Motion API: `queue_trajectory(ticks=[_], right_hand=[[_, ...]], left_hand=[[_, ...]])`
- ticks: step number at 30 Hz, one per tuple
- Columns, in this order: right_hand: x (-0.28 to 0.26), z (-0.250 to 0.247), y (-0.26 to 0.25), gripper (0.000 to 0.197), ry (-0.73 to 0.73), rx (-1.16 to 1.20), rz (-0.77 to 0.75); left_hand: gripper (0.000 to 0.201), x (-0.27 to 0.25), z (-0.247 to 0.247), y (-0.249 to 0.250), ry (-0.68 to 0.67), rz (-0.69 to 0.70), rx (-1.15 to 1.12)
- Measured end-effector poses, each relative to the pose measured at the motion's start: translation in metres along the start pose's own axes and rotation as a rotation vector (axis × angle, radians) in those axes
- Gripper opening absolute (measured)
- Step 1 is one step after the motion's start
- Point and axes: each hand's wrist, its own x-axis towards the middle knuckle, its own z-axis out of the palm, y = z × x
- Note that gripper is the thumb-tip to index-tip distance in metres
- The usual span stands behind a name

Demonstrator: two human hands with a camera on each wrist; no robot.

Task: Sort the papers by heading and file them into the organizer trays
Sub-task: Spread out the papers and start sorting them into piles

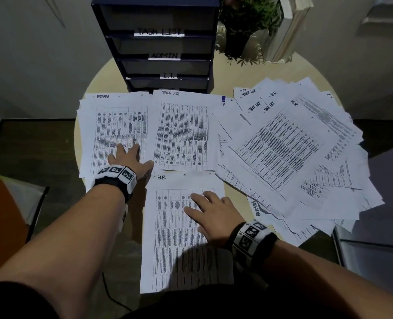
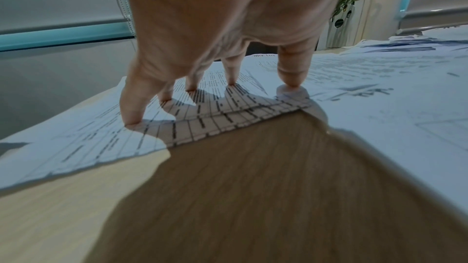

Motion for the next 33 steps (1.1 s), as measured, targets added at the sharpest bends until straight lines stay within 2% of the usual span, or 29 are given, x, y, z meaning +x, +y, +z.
queue_trajectory(ticks=[3,6,9,12,14,17,19,22,25,29,33], right_hand=[[0.0,0.0,0.002,0.066,0.042,0.023,0.015],[-0.003,-0.009,0.011,0.066,0.154,0.033,0.081],[-0.012,-0.026,0.036,0.064,0.224,0.122,0.241],[-0.031,-0.038,0.079,0.07,0.188,0.218,0.444],[-0.051,-0.041,0.11,0.074,0.204,0.269,0.552],[-0.082,-0.041,0.156,0.069,0.259,0.32,0.683],[-0.099,-0.04,0.184,0.07,0.228,0.31,0.731],[-0.117,-0.037,0.217,0.073,0.115,0.28,0.728],[-0.122,-0.033,0.239,0.075,0.001,0.23,0.633],[-0.127,-0.029,0.26,0.075,-0.074,0.226,0.571],[-0.14,-0.024,0.276,0.075,-0.084,0.214,0.548]], left_hand=[[0.08,0.002,-0.002,-0.001,0.028,0.001,0.018],[0.079,0.001,-0.003,0.002,0.082,0.018,0.014],[0.077,-0.01,-0.005,0.022,0.151,0.08,-0.011],[0.078,-0.034,-0.002,0.059,0.171,0.18,-0.014],[0.081,-0.05,0.009,0.088,0.152,0.285,0.02],[0.088,-0.068,0.034,0.131,0.076,0.42,0.085],[0.097,-0.077,0.052,0.157,0.009,0.478,0.14],[0.106,-0.088,0.073,0.192,-0.033,0.549,0.247],[0.102,-0.092,0.092,0.221,-0.001,0.606,0.355],[0.103,-0.096,0.115,0.241,-0.084,0.526,0.39],[0.103,-0.105,0.129,0.254,-0.075,0.503,0.392]])
